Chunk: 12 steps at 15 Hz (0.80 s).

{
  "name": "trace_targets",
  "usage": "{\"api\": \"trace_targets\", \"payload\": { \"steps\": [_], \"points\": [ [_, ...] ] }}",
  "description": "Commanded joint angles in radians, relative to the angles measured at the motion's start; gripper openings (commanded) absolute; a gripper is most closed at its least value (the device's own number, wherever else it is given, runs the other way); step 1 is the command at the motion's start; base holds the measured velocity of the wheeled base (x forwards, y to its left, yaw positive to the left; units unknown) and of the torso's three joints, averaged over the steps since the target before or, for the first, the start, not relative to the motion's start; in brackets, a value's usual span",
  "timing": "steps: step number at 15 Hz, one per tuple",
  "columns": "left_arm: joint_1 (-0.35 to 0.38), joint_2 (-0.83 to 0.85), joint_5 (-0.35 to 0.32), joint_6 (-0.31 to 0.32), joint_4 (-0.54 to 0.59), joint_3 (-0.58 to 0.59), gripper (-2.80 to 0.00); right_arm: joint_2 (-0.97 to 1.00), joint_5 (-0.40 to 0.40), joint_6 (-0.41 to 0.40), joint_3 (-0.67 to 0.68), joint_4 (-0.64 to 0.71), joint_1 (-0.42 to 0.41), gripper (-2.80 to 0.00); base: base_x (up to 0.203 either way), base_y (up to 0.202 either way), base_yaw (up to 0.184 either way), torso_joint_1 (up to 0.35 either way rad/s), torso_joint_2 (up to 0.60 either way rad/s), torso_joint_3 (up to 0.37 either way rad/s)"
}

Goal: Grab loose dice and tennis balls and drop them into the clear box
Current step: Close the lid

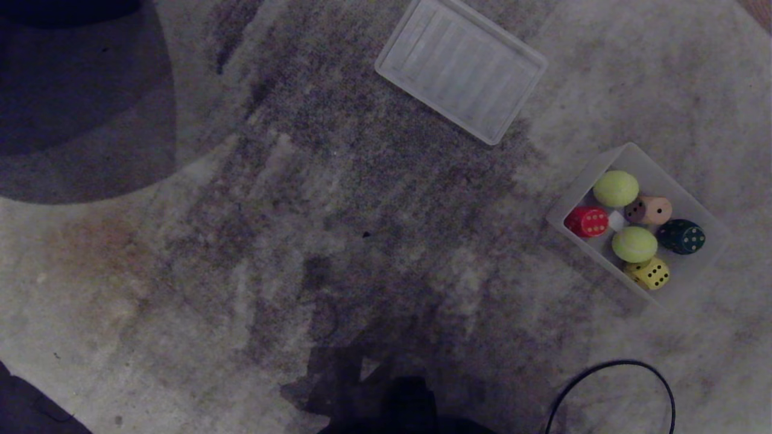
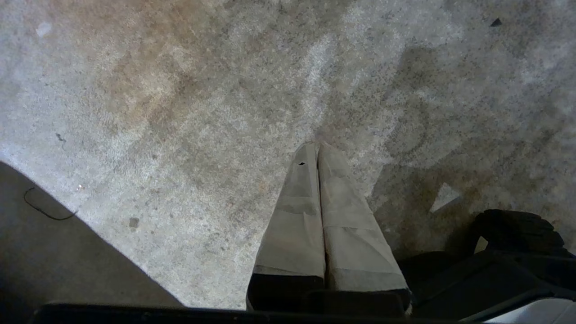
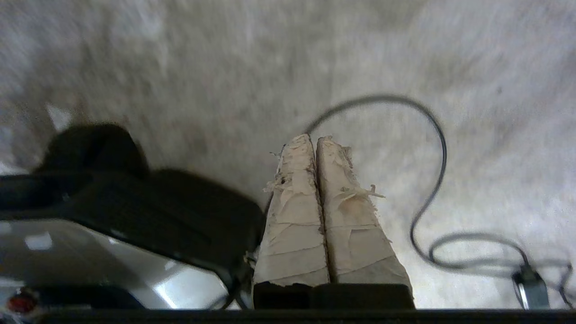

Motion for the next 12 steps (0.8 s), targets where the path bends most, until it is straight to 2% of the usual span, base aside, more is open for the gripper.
{"api": "trace_targets", "payload": {
  "steps": [1, 4, 12],
  "points": [
    [0.0, 0.002, 0.0, -0.001, 0.0, 0.002, -2.8, -0.119, -0.001, 0.007, 0.002, 0.002, 0.0, -2.8, 0.0, 0.0, 0.0, 0.0, 0.0, 0.0],
    [0.0, 0.002, 0.0, -0.001, 0.0, 0.002, -2.8, -0.246, -0.001, 0.008, 0.003, 0.0, -0.008, -2.8, 0.0, 0.0, 0.0, 0.0, 0.0, 0.0],
    [0.0, 0.002, -0.002, 0.004, 0.0, 0.002, -2.8, -0.238, 0.0, 0.008, 0.005, -0.005, -0.01, -2.8, 0.0, 0.0, 0.0, 0.0, 0.0, 0.0]
  ]
}}
